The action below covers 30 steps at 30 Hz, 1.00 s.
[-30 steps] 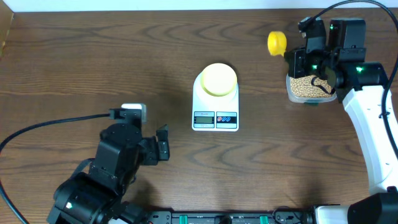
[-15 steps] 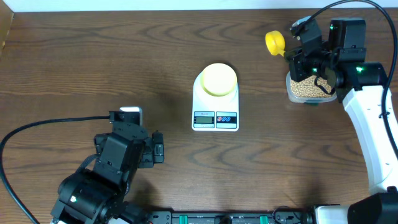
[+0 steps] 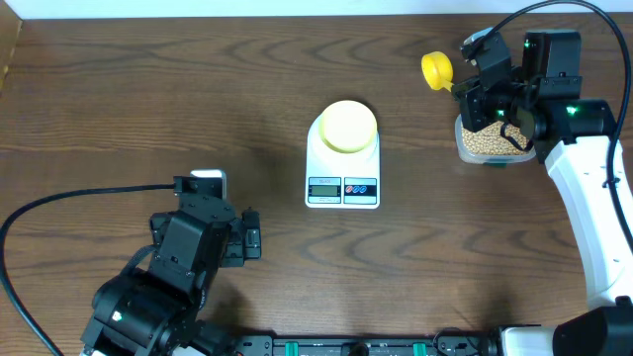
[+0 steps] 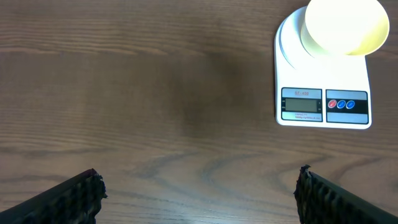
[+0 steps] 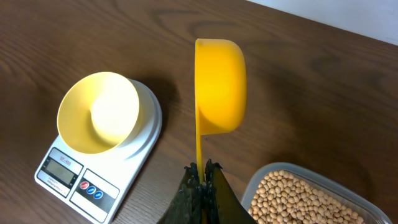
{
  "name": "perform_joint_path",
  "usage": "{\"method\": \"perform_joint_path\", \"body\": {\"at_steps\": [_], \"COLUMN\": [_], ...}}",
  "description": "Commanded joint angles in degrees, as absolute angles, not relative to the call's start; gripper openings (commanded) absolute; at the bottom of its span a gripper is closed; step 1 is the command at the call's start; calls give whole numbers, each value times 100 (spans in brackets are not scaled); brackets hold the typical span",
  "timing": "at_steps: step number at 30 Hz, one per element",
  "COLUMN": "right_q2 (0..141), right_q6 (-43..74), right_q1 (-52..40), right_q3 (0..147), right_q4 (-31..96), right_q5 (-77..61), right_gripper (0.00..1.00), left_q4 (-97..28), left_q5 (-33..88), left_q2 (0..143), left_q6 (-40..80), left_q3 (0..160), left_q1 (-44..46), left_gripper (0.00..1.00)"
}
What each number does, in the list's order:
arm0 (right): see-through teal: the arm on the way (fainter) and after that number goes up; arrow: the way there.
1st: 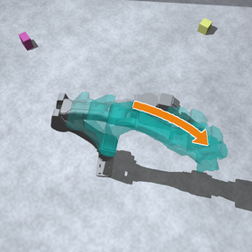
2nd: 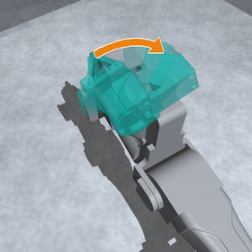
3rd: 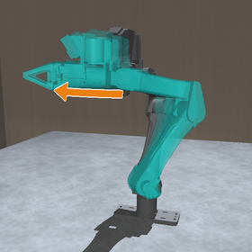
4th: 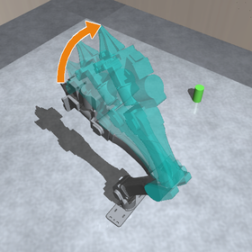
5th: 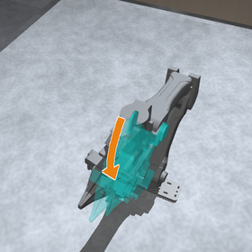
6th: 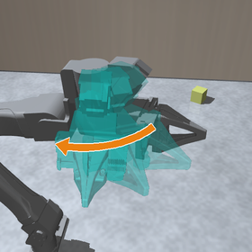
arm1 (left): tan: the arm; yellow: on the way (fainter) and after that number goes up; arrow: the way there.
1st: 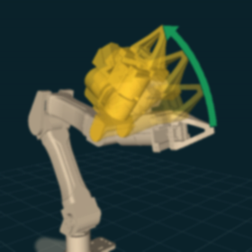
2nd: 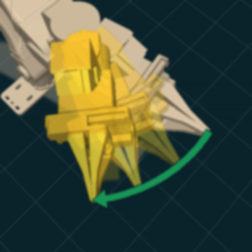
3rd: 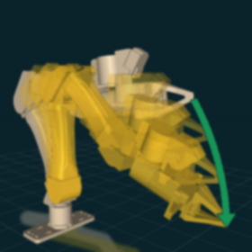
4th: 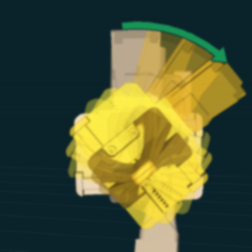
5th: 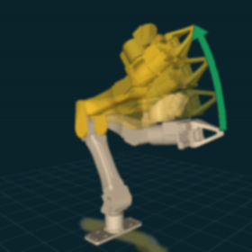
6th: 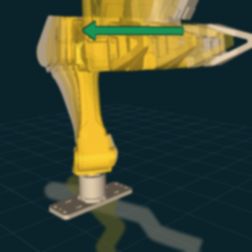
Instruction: Scoop item into bowl and weigh 50g on scale
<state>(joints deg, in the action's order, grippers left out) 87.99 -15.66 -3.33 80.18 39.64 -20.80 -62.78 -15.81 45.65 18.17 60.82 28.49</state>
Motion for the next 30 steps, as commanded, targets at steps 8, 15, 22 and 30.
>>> {"method": "perform_joint_path", "body": {"at_steps": [8, 15, 22, 30], "right_q2": [8768, 8766, 8766, 8766], "right_q6": [-1610, -845, -154, 128], "right_q1": [-342, -340, -338, -336], "right_q3": [8040, 8040, 8040, 8040], "right_q4": [3922, 3837, 3745, 3664], "right_q5": [-2117, -2115, -2115, -2104], "right_gripper": [1, 1, 1, 1], "left_q4": [-6296, -6296, -6296, -6296], "left_q5": [-1723, -1723, -1723, -1723], "left_q2": [4565, 4565, 4565, 4565], "left_q6": [1809, 1809, 1809, 1809], "left_q3": [6086, 6086, 6086, 6086], "left_q1": [2818, 2818, 2818, 2818], "left_gripper": [100, 100, 100, 100]}}
